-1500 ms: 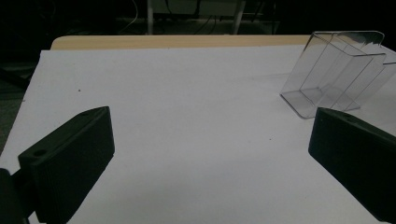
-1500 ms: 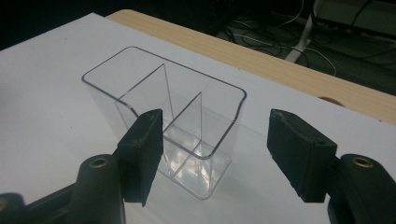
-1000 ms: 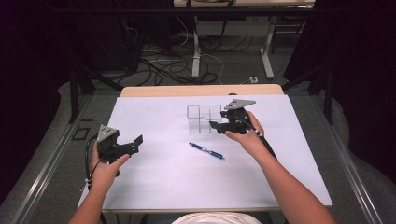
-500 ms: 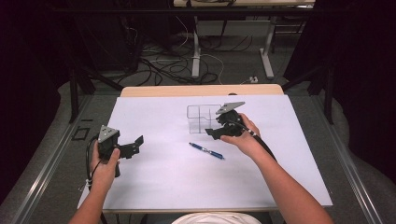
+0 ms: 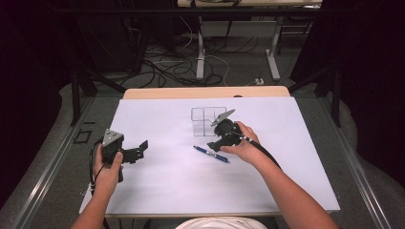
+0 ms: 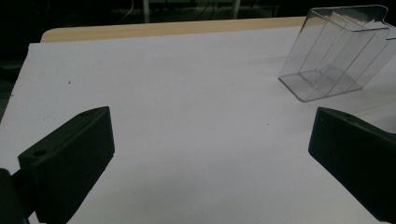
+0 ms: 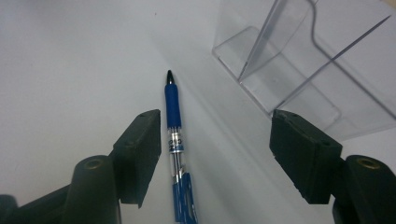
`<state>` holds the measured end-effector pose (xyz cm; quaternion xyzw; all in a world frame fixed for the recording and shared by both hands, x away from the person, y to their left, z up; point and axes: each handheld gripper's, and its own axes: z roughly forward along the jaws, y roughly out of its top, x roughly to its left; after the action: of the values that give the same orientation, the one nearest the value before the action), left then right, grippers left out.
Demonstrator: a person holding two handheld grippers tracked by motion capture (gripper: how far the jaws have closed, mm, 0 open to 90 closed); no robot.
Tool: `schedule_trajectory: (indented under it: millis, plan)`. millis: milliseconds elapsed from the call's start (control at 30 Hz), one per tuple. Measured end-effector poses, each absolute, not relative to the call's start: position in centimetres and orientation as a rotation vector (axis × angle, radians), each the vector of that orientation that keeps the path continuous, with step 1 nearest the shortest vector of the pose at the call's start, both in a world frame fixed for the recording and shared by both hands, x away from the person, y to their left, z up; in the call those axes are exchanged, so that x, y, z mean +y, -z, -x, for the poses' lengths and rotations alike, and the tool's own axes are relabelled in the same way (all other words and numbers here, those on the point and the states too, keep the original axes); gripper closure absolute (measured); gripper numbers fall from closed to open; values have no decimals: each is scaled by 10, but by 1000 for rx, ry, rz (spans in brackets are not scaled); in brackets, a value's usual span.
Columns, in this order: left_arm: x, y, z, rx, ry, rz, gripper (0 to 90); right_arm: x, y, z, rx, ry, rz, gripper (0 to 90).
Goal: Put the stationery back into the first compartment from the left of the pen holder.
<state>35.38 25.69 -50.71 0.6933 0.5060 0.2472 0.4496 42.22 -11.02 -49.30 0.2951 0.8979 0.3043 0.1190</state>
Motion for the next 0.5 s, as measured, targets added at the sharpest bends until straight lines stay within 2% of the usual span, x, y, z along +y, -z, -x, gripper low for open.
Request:
schedule_trajectory:
  millis: [100,500]
  plan:
    - [257,508,-354,1252,-610,-1714,6,-107,497,-423,2645,-862,-862,367]
    - [256,508,-353,1254,-608,-1725,6,-103,507,-424,2673,-875,-869,549]
